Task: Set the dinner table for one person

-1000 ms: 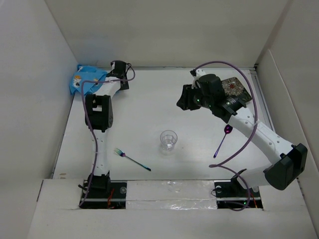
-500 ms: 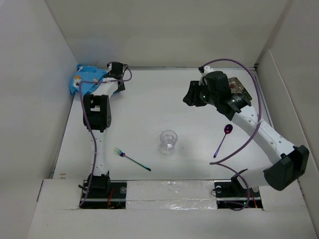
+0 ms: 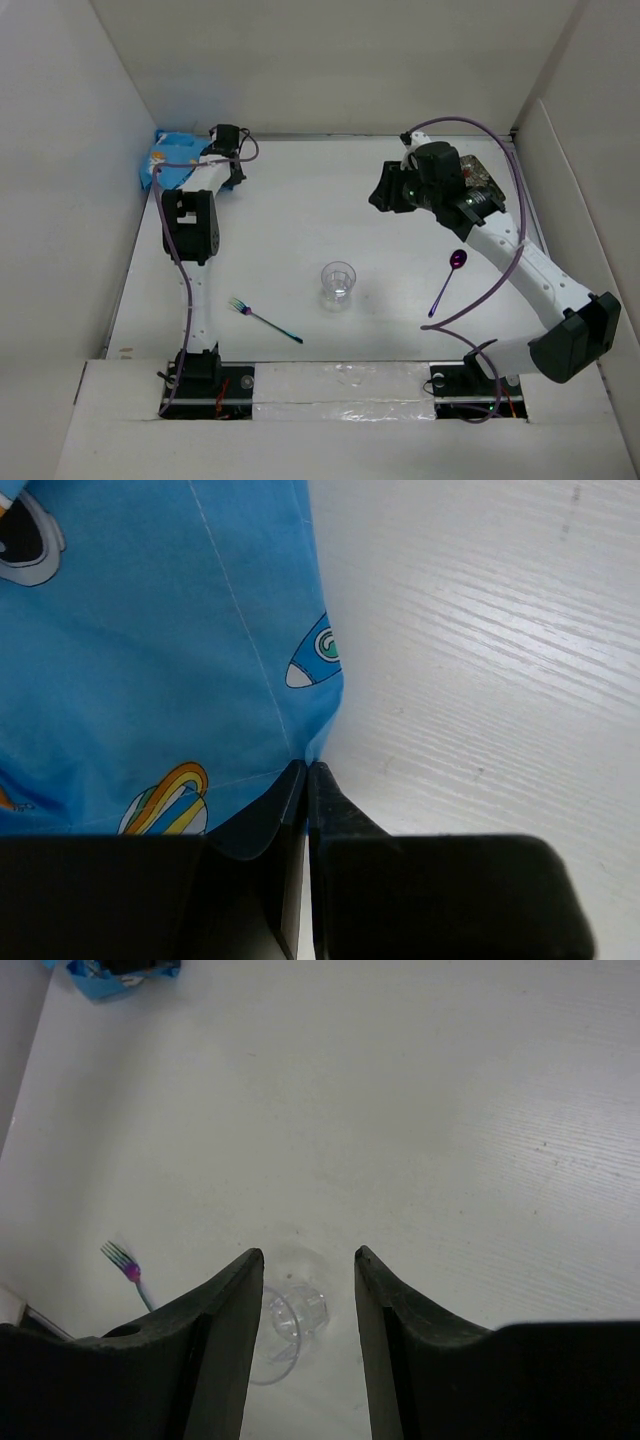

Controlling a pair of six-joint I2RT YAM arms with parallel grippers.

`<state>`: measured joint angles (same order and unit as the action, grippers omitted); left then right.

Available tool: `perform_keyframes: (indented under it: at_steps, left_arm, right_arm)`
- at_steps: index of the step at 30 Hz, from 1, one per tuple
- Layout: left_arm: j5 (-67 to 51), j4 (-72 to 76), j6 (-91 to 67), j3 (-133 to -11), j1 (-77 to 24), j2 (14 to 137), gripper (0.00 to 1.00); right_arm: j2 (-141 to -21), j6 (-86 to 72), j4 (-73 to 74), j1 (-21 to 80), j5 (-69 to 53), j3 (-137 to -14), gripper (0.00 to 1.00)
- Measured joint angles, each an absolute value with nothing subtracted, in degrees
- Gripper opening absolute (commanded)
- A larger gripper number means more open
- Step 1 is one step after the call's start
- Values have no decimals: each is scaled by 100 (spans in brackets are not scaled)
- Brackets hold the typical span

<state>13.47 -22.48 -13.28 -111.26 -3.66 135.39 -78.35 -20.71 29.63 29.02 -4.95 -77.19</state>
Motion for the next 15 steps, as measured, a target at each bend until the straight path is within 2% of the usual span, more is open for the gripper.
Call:
perform_keyframes:
  at_steps: [7,9,10,11,13,14,15]
  left_arm:
    - [-322,-2049,-2014,-11061,-823,13358,0]
    - [-803,-1835,-2320,-11054,-1236,13253,0]
    - [-998,-1715,-2447,-11054,-1463,13190,0]
    - [-1179,-1592,-2613,-11054,-1706,13122,3]
    - [-1496,-1310,-2897,-11028,-2137,12962,27]
    - [-1649,-1175,-3002,-10997,-2349,12877,49]
    - [-1782,-1072,-3087,-10969,-2528,12807,58]
  right_arm:
    - [-7863,-2053,2952,2687,-484,-7848,45]
    - [-7911,-2051,2921,2655,-486,-7966,35]
    - [-7959,-2053,2884,2637,-486,-8062,35]
    - [-8003,-2047,2860,2615,-484,-8128,26]
    - [-8112,-2040,2827,2554,-469,-8259,14]
    - [-8167,-2038,2801,2510,-456,-8307,4]
    - [-8217,-2038,2779,2462,-449,-8337,2]
